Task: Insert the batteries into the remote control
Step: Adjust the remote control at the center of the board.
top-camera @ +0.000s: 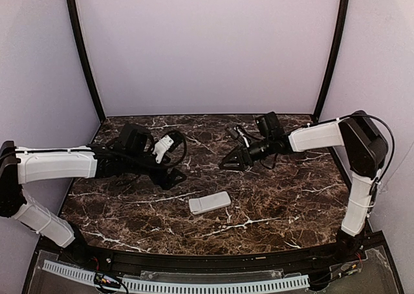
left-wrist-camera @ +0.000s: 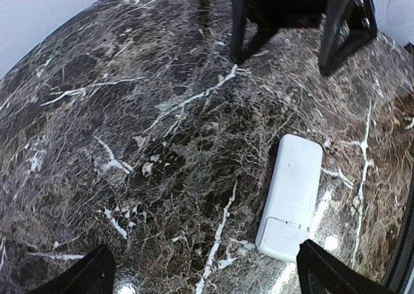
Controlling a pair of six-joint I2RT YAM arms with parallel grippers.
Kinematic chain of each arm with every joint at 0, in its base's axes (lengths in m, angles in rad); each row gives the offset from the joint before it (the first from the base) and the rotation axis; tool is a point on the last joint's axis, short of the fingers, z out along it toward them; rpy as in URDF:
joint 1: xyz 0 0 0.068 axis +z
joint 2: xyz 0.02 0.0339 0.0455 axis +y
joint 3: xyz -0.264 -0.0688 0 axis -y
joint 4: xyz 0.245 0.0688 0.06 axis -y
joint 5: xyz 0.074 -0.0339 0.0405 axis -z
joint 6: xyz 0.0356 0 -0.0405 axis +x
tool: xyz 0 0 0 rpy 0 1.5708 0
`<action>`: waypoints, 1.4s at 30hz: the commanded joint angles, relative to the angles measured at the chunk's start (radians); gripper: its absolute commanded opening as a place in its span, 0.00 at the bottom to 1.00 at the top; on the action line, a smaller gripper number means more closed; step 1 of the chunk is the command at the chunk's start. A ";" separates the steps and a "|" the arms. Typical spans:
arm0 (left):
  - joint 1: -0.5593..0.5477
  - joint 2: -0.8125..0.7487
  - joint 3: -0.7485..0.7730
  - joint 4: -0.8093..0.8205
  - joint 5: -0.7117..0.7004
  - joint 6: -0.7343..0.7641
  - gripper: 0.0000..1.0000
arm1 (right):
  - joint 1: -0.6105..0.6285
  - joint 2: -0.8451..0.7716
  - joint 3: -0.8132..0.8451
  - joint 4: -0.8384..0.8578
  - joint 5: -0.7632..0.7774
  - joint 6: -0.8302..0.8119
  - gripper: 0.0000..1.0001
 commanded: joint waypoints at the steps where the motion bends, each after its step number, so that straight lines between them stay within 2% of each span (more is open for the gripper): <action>1: 0.027 -0.056 -0.057 0.094 -0.092 -0.247 0.99 | 0.056 0.075 0.091 -0.165 0.006 -0.163 0.88; 5: 0.054 -0.083 -0.095 0.143 -0.075 -0.353 0.98 | 0.090 0.144 0.178 -0.261 0.010 -0.234 0.78; 11: 0.076 -0.057 -0.141 0.159 -0.033 -0.442 0.99 | 0.116 0.223 0.242 -0.346 -0.011 -0.290 0.72; 18: 0.080 0.044 -0.189 0.260 0.101 -0.556 0.72 | 0.145 0.271 0.266 -0.411 -0.015 -0.330 0.67; 29: 0.080 0.111 -0.211 0.316 0.179 -0.597 0.46 | 0.155 0.303 0.271 -0.471 -0.008 -0.357 0.59; 42: 0.078 0.146 -0.208 0.329 0.221 -0.593 0.33 | 0.161 0.284 0.226 -0.497 0.008 -0.356 0.51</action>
